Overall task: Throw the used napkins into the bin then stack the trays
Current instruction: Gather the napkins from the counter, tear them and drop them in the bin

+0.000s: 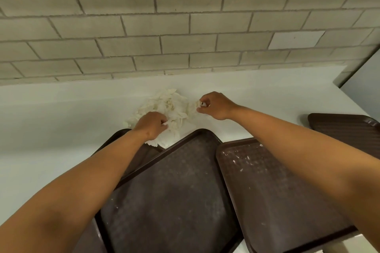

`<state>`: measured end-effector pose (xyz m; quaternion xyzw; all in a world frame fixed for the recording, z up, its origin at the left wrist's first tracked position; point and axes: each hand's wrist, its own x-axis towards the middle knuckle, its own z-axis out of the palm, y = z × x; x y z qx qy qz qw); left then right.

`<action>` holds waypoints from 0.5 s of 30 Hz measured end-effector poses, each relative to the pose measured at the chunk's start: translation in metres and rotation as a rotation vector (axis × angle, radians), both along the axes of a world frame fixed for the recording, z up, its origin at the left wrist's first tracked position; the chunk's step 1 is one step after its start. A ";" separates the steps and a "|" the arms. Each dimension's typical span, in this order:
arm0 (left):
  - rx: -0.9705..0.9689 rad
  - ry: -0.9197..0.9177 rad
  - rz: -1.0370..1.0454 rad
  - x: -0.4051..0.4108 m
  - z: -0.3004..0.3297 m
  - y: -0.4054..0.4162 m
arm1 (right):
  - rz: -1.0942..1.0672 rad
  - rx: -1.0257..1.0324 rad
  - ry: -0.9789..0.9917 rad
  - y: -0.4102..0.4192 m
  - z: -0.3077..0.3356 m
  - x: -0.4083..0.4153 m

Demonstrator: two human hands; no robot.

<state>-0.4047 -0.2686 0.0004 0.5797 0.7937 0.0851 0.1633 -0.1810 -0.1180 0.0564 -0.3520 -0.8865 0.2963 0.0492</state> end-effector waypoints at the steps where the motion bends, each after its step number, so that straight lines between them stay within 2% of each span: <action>1: 0.022 -0.009 -0.002 0.000 0.005 0.002 | -0.010 -0.002 0.017 0.001 0.004 0.005; 8: 0.269 -0.152 0.039 0.001 0.050 0.013 | -0.057 -0.002 0.175 0.014 0.039 0.026; 15: 0.382 -0.237 0.024 0.007 0.095 0.017 | -0.076 -0.036 0.328 -0.004 0.087 0.044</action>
